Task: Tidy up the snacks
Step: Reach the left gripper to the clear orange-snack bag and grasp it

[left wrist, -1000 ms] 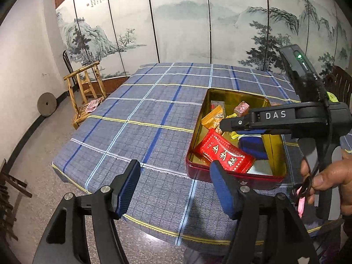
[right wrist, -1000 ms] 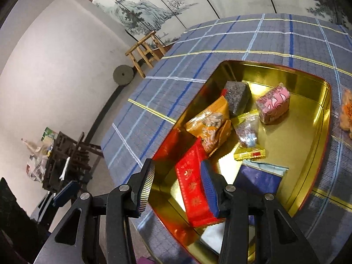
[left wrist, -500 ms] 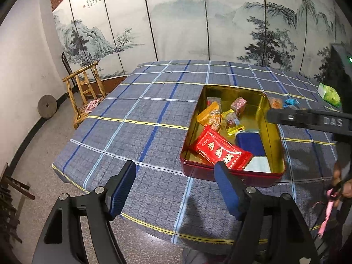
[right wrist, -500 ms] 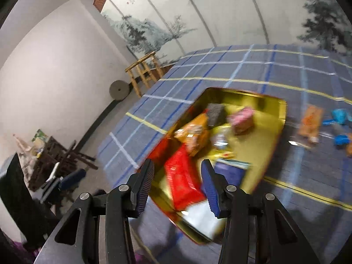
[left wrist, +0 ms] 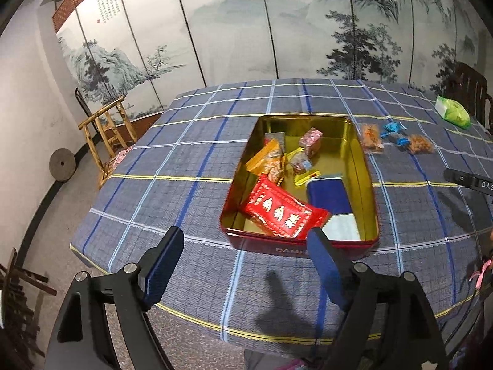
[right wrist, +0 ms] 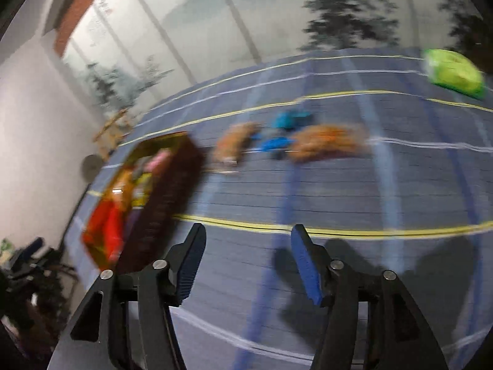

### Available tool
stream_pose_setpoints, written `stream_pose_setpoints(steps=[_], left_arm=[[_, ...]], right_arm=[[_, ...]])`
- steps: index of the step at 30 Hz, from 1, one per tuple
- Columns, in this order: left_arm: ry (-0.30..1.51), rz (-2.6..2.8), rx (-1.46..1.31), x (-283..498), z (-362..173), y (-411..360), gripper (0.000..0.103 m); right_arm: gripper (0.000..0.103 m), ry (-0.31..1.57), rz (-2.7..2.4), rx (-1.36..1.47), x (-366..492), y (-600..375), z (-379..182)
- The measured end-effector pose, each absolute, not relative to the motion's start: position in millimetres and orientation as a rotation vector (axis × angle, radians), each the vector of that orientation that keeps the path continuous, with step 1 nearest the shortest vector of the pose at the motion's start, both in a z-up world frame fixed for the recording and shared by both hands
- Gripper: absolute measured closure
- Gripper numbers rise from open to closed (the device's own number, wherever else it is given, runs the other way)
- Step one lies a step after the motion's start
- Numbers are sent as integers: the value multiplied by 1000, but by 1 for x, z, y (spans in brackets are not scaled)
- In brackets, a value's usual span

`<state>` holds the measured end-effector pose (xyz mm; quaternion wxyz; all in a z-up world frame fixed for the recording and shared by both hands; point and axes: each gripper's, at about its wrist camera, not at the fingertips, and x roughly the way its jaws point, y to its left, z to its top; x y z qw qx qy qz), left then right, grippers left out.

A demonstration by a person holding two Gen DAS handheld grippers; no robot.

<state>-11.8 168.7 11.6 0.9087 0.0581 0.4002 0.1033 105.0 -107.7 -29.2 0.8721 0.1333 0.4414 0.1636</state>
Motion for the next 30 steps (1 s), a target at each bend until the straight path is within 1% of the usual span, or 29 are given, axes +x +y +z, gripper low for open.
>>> stream_pose_setpoints(steps=[7,12,15,17,18,22,24,30], left_arm=[[842,187,190,-1,11,142,23],[847,165,243,7,10,120,22],[851,146,271,13,10,107,21],[851,132,285,16,9,99,21],[852,122,291,18,10,95,21],[877,32,273,29,12,82,17],[890,-12,263,38,14,74,16],[952,-182,213,71,21,53,16]], right_arm=[[37,911,179,233,98,-170,-42],[30,924,117,238,101,-195,-50],[28,936,85,235,106,-205,-55],[24,933,63,240,109,-213,-57],[20,932,56,241,109,-216,-57],[14,938,7,228,116,-228,-58],[8,939,-12,234,119,-235,-58],[4,941,-51,228,126,-246,-61]])
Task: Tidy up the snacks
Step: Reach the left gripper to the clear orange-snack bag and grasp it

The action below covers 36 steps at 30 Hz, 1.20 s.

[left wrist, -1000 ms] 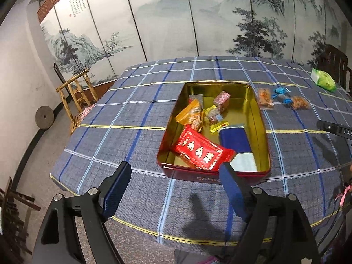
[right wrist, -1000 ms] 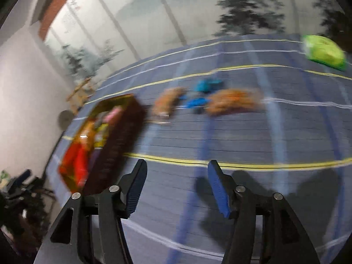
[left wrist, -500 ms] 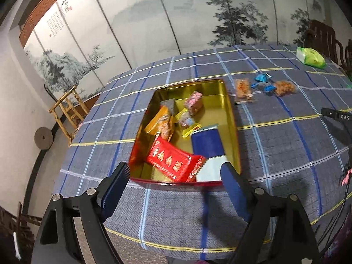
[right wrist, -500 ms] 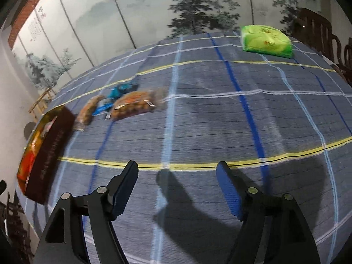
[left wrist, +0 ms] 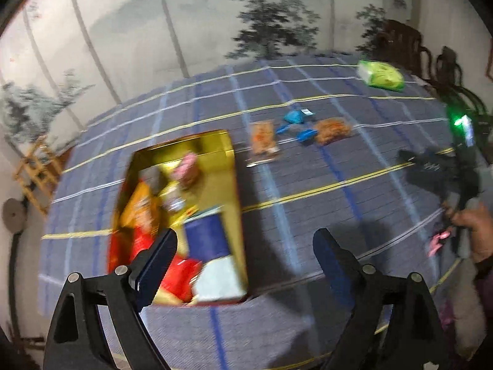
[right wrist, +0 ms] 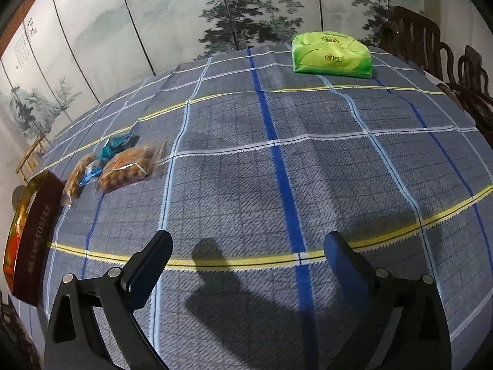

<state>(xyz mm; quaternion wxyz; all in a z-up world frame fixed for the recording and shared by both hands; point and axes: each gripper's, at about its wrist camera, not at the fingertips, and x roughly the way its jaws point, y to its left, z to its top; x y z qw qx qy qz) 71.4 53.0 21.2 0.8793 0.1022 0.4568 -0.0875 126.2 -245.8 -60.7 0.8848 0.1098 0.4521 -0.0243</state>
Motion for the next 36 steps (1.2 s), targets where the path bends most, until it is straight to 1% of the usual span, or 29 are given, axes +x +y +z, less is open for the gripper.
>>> stream_pose_setpoints(steps=[8,15,17,19,20,26,36], left_arm=[[1003,-351,136,141,22,23,16],[1066,-456,259,207,2,-9,16],[1078,-472,265,223,-3,-11,19],[1098,-498,258,235,-7,-11,25],[1110,-497,269,243,-11,-13,26],[1177,-491,301,271,-32,-10,26],[1245,-471,303,294,-62,0,26]], right_arm=[[1,927,-41,204,125,-243,-63],[0,913,-4,218,122,-242,-63],[0,912,14,215,122,-240,-63],[0,911,24,215,123,-240,-62],[0,909,29,218,123,-240,-62],[0,902,42,235,122,-241,-62],[0,901,46,235,122,-241,-63]])
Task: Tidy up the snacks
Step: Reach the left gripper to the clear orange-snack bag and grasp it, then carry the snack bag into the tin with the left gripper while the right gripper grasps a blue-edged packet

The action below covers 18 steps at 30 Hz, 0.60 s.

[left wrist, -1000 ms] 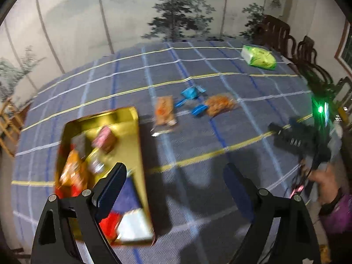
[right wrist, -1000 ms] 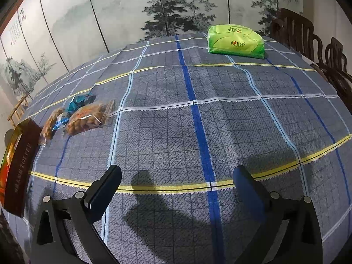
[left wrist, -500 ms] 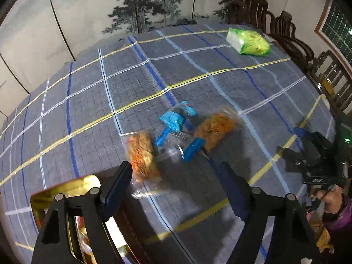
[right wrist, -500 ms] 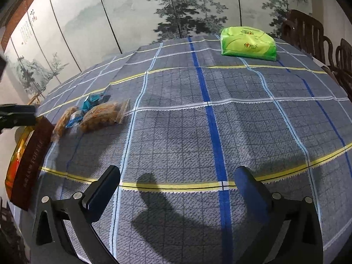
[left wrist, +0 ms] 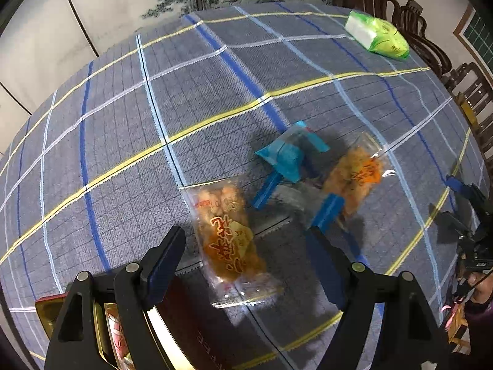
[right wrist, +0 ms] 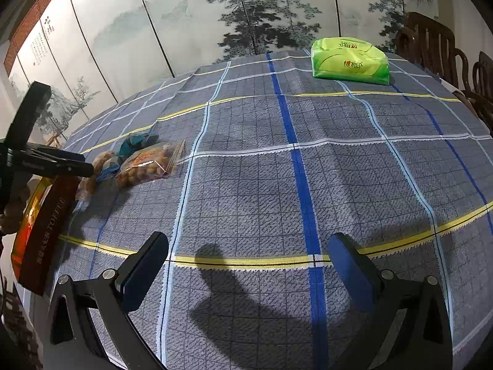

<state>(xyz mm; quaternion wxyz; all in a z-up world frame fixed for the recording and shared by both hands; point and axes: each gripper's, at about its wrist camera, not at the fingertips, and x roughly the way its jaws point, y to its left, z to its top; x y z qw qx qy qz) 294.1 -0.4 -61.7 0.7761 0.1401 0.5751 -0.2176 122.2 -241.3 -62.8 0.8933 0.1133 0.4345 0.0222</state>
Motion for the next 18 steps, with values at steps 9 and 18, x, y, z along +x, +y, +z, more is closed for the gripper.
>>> stream_pose_setpoints(steps=[9,18], left_arm=[[1245,-437,344,293,-75,-1,69],[1197,-374,58,225,-39,14,69]], right_arm=[[0,901,46,235,123,-241,-63],[0,899,48,241,123,-242,-63]])
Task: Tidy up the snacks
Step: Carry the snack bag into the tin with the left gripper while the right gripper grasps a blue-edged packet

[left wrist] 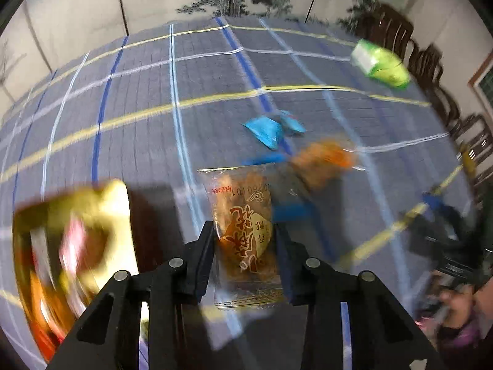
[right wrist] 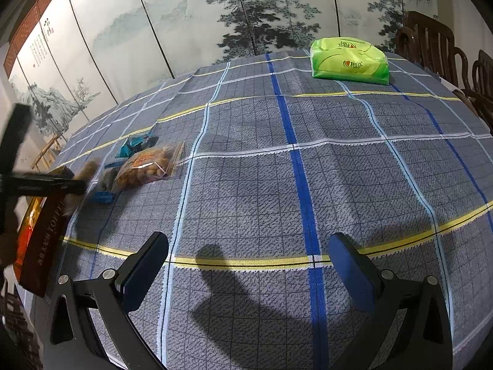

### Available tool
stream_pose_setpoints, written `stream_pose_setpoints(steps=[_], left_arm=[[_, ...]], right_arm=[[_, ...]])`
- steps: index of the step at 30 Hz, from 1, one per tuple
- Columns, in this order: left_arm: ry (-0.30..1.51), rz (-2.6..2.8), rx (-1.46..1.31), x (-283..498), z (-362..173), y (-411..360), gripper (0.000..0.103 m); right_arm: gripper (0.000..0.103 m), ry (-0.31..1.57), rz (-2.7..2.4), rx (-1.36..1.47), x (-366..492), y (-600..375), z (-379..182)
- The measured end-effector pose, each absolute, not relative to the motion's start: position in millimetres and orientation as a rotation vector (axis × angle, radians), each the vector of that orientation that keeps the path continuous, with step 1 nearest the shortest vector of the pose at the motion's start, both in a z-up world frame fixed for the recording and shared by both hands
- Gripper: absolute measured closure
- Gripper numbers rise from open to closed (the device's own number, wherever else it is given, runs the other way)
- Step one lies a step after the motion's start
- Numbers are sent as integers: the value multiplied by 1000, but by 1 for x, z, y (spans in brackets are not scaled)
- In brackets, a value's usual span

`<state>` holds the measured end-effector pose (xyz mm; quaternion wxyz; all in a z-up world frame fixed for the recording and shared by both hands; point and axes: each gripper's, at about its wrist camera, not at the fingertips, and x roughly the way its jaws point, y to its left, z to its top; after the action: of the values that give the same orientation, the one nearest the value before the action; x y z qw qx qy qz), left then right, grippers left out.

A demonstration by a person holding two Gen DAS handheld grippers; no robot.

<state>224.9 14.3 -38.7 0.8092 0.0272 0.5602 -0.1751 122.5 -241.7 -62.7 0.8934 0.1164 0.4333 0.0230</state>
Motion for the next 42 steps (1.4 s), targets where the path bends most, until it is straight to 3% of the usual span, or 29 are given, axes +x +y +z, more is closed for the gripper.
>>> stream_pose_setpoints(steps=[11,13,15,19,26,42], left_arm=[[1087,-317,-50,116,5,24,69],[1080,-300,-69,103,10,33,69],[1079,-280,-85,91,13,44,69],[1052,-238,-62,72,21,59,69],[1011,-207,-75,59,36,85,69],[996,-169,-102,52,34,117,69]], right_arm=[[0,894,67,250,123,-242,-63],[5,871,108,247,120,-239,-60],[21,835,153,228,115,-233,-54],[24,825,286,236,112,-204,-42],[50,815,489,186,130,-124,-18],[57,929,421,70,210,-62,-50]])
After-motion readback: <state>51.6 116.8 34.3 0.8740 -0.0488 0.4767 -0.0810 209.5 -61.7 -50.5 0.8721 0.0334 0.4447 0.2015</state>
